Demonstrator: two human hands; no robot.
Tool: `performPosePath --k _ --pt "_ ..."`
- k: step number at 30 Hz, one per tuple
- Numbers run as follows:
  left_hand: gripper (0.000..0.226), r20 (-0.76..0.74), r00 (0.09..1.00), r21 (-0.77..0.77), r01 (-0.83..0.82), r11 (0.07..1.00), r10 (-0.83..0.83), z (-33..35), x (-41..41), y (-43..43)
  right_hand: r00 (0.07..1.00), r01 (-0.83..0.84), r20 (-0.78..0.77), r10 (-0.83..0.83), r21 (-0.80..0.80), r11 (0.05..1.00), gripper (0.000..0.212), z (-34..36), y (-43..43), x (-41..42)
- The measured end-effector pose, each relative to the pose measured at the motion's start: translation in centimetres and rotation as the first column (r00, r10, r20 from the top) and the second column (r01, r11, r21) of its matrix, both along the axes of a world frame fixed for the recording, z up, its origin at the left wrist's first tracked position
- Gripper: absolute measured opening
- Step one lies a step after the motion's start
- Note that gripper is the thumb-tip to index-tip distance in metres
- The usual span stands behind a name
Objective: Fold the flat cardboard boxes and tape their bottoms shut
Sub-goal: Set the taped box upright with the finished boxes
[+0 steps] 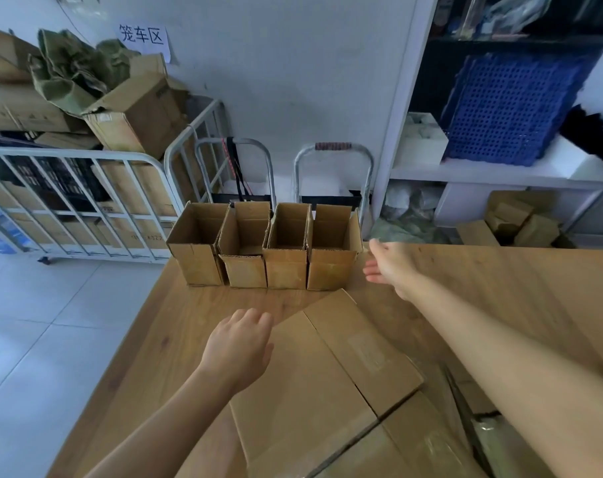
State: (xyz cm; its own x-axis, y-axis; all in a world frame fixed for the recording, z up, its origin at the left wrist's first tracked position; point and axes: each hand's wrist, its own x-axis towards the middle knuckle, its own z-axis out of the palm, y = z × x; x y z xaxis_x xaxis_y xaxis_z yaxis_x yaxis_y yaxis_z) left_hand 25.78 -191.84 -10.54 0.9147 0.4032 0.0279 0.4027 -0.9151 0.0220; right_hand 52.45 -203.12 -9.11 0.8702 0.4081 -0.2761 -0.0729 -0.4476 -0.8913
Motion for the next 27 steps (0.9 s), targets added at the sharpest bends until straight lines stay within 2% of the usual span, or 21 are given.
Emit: performPosePath --k 3,6,9,12,16,21,27 --pt "0.032 -0.034 0.998 -0.037 -0.053 0.998 0.052 0.4 -1.4 -1.4 0.998 -0.052 0.020 0.055 -0.121 0.991 0.019 0.2 -3.9 -2.1" --pt "0.030 -0.111 0.987 -0.050 -0.118 0.992 0.112 0.5 -3.5 -3.0 0.980 -0.170 0.062 0.191 -0.250 0.953 0.016 -0.1 -7.8 -5.2" --pt "0.028 -0.192 0.956 -0.067 -0.239 0.969 0.223 0.3 -5.4 -4.5 0.919 -0.277 0.143 0.368 -0.430 0.859 0.019 -0.4 -10.3 -7.6" --pt "0.024 -0.261 0.903 -0.217 -0.398 0.891 0.340 -0.5 -6.4 -5.9 0.886 -0.312 0.130 0.444 -0.540 0.781 0.031 -0.5 -11.3 -9.1" --pt "0.037 -0.284 0.877 -0.402 -0.475 0.783 0.387 -2.1 -6.3 -6.8 0.879 -0.350 0.094 0.467 -0.537 0.767 0.035 -0.3 -11.7 -10.1" --pt "0.036 -0.184 0.824 -0.557 -0.537 0.634 0.536 -2.0 -6.1 -7.1 0.944 -0.267 0.083 0.320 -0.377 0.887 0.052 -0.2 -12.2 -10.3" --pt "0.038 -0.002 0.784 -0.577 -0.508 0.639 0.621 0.5 -6.7 -9.4 0.965 -0.211 0.105 0.239 -0.227 0.951 0.050 2.0 -15.1 -11.4"
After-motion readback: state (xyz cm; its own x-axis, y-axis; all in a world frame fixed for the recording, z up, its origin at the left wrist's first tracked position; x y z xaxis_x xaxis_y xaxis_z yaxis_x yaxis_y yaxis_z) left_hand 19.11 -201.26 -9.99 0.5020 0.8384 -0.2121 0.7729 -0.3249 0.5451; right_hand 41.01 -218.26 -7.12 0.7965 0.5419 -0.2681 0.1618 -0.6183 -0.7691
